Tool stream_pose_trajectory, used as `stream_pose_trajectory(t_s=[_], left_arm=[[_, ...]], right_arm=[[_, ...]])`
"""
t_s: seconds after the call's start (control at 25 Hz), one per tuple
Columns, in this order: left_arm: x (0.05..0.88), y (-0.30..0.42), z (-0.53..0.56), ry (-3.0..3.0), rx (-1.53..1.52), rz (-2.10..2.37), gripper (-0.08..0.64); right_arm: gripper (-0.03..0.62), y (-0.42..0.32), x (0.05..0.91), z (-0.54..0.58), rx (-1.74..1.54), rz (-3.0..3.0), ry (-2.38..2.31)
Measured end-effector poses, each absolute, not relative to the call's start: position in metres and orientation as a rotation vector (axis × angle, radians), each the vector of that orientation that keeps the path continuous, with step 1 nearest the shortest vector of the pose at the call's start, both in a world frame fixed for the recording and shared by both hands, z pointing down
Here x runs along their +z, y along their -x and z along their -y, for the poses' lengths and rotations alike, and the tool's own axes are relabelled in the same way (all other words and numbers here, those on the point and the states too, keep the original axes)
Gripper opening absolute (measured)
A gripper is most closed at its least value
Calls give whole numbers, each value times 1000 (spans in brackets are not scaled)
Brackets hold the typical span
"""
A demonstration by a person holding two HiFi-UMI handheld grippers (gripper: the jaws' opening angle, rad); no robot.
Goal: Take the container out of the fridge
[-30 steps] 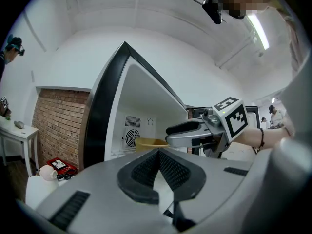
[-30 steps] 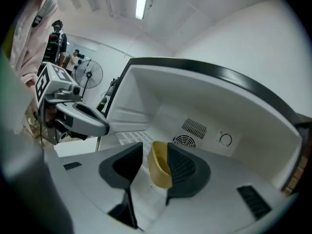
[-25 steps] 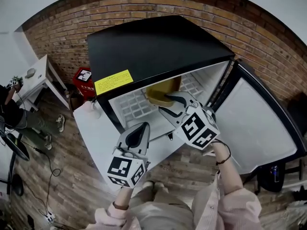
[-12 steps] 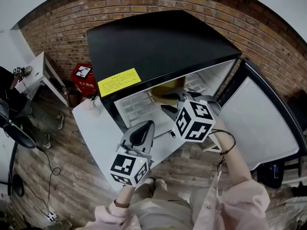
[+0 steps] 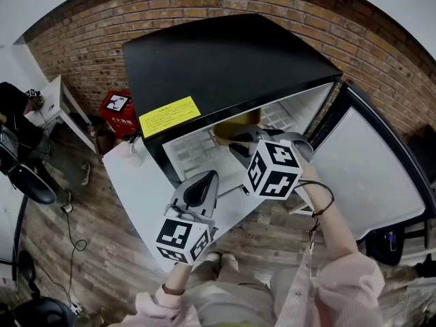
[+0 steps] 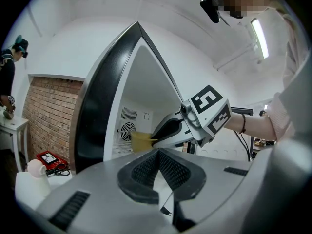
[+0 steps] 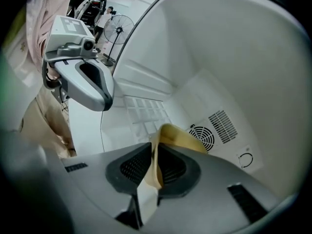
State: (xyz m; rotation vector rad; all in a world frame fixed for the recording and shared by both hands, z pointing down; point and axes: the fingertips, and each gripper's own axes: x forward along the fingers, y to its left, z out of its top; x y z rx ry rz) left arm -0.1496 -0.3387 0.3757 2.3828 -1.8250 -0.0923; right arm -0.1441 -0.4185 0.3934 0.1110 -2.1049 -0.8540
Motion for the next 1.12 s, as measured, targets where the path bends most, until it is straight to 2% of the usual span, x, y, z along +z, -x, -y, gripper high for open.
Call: stream_pose_trajectory(t_s=[0.4,1.12], left_arm=[[373,146,337,-2397,-96,1825,-9],[366,142,321,-2430,-101,1824,-8]], right_arm=[[26,140,389,414,-912,2101,-131],[26,100,384,370,-888,2195,-219]])
